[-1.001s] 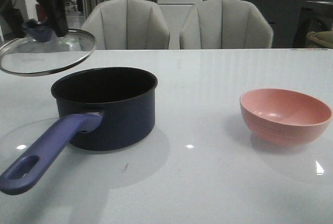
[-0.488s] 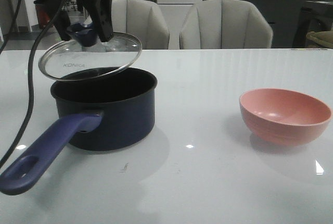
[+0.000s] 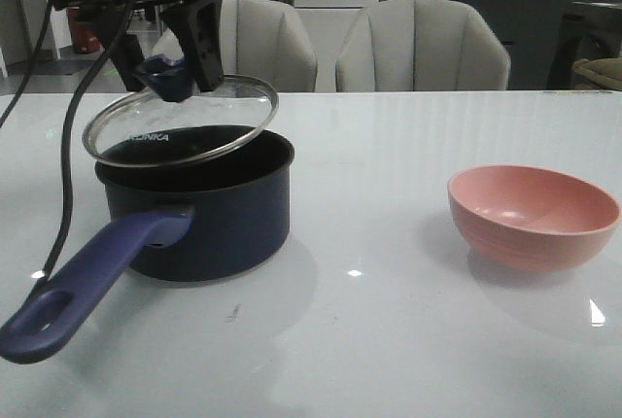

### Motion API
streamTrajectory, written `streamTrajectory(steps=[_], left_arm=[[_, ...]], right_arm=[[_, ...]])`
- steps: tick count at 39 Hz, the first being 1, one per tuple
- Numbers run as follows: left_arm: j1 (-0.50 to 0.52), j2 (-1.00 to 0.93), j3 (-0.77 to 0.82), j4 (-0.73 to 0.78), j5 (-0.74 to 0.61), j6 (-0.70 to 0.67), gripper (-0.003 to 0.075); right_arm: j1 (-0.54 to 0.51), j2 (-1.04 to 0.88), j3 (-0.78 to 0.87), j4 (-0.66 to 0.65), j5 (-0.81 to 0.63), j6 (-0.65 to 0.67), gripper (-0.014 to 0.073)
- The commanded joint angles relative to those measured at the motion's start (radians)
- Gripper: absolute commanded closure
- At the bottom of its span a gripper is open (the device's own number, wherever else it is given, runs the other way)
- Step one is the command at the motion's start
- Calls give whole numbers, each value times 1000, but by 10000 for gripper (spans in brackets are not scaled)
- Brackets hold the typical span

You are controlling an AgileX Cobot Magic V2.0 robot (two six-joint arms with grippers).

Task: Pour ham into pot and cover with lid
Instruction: 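Lift the lid with the left gripper and lower it onto the pot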

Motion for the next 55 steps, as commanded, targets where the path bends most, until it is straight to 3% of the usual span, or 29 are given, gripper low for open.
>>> streamTrajectory(steps=[1,45,50,55], left_arm=[[-17,-71,-12,-31,19,15,495],[-37,-32,-8,1,19,39,489],[-37,-23,-8,1,19,48,435],[-37,-20,-8,-2,19,49,328]], right_arm=[[1,5,-29,5,-73,-10,424],[1,5,-29,5,-73,-10,424],[1,5,-29,5,-73,-10,424],[1,5,-29,5,-73,-10,424]])
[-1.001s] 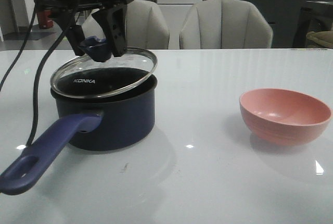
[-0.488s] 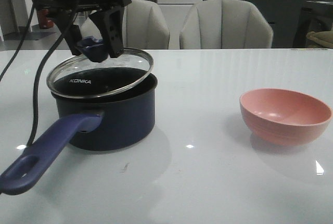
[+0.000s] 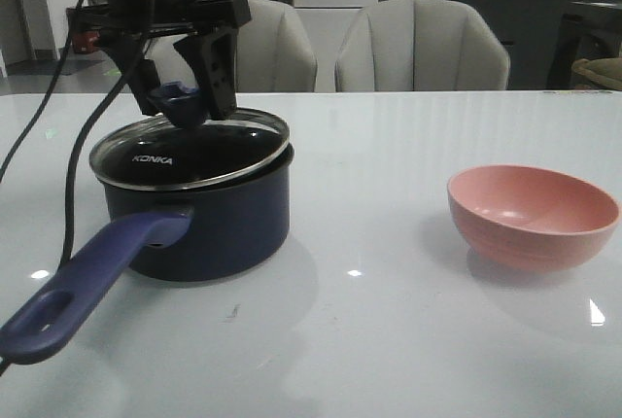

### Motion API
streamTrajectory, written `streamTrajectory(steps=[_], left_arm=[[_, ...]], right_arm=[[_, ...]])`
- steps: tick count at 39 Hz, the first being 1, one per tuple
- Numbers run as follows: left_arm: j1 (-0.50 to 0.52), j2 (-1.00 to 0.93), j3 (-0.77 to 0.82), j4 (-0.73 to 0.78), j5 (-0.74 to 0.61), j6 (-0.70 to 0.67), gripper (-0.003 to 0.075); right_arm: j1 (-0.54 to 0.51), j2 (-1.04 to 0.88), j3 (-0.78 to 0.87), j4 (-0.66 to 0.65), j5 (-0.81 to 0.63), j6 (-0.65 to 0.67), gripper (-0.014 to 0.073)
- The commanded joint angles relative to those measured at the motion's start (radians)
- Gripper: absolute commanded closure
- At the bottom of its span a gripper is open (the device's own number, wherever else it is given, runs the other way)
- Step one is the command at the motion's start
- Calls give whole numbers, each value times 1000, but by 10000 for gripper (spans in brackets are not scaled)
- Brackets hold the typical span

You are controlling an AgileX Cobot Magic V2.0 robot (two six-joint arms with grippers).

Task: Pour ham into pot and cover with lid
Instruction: 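Lift the lid with the left gripper and lower it onto the pot, then open the left gripper and raise it away from the lid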

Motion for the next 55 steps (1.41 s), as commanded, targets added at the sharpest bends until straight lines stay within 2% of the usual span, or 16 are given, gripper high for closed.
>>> streamTrajectory(steps=[1,6,13,26,35,42,55], left_arm=[[-8,-51,-28,-15,32,5,303],[-8,-51,-28,-15,32,5,219],[-8,-51,-31,-17,32,5,164],[-8,-75,-112,-15,32,5,166],[5,-175,-110,13,32,3,167],[28,-297,-39,18,-8,3,168],[45,-613,264,42,-177,3,168]], right_arm=[[1,5,-29,5,-73,-10,424],[1,5,-29,5,-73,-10,424],[1,5,-29,5,-73,-10,424],[1,5,-29,5,-73,-10,424],[1,5,-29,5,-73,-10,424],[1,5,-29,5,-73,-10,424],[1,5,-29,5,-73,-10,424]])
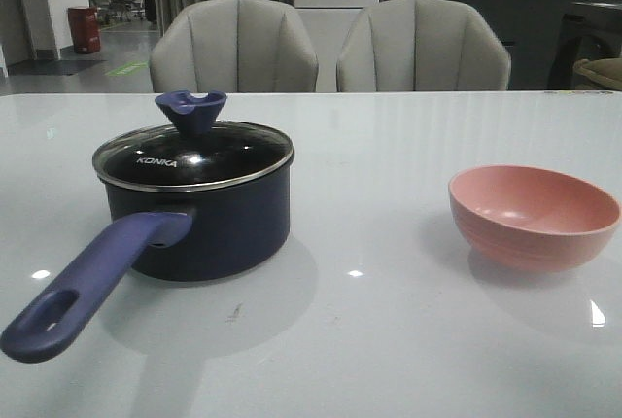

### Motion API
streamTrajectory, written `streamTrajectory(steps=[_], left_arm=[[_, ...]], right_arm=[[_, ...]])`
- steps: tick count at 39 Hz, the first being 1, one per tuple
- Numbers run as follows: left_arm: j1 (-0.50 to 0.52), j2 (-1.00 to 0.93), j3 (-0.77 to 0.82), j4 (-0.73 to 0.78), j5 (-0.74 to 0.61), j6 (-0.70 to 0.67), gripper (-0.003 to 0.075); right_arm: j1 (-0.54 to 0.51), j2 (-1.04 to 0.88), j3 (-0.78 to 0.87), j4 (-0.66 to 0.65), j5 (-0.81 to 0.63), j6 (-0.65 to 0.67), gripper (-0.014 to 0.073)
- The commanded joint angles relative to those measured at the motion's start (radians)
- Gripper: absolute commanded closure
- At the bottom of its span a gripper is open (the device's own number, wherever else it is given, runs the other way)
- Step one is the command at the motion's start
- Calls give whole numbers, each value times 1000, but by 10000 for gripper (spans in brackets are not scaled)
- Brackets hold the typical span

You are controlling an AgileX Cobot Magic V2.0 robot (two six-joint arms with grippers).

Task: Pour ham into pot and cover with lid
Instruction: 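Open the left gripper and raise it away from the lid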

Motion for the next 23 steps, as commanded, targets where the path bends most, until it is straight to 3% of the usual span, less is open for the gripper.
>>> streamTrajectory(steps=[1,23], left_arm=[[2,-139,64,2,-96,-2,168],[2,-815,764,17,-561,-2,168]], right_arm=[[1,5,-29,5,-73,-10,424],[1,5,-29,5,-73,-10,424]])
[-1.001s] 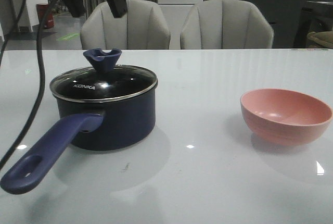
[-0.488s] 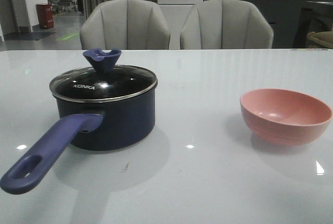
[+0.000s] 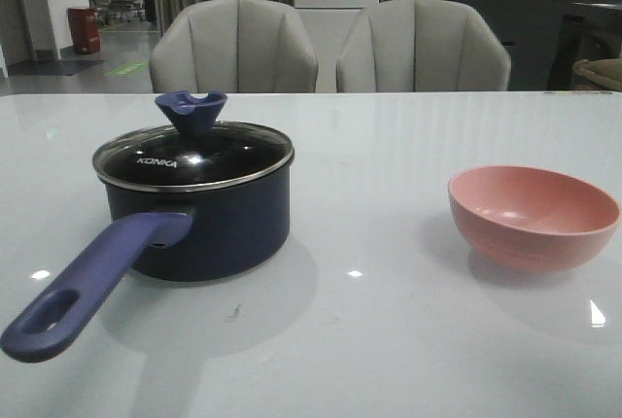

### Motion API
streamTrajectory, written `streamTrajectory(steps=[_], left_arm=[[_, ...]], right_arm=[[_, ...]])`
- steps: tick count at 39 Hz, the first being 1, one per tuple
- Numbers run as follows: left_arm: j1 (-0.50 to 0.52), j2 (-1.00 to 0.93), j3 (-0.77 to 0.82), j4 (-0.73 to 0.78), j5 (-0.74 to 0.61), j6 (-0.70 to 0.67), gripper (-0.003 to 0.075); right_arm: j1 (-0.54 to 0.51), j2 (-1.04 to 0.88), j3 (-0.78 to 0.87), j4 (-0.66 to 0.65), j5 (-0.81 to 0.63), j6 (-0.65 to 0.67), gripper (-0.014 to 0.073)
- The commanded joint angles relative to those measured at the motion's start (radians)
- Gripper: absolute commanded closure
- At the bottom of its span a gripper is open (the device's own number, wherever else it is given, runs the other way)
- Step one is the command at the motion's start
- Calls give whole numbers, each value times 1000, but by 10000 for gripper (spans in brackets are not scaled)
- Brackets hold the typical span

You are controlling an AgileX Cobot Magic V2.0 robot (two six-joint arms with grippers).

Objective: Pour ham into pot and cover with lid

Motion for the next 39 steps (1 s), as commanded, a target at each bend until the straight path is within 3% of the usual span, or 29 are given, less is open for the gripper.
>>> streamTrajectory(steps=[1,13,16,20,23,39], left_arm=[[2,-136,96,2,-162,-2,168],[2,-521,435,31,-319,-2,202],[2,-580,493,31,-319,-2,339],[2,-618,535,31,-327,-2,631],[2,-620,544,31,-356,-2,572],[2,-620,544,31,-360,-2,591]], right_arm=[[1,5,-29,5,-73,-10,424],[1,5,-29,5,-73,-10,424],[1,5,-29,5,-73,-10,424],[1,5,-29,5,-73,-10,424],[1,5,-29,5,-73,-10,424],[1,5,-29,5,-73,-10,424]])
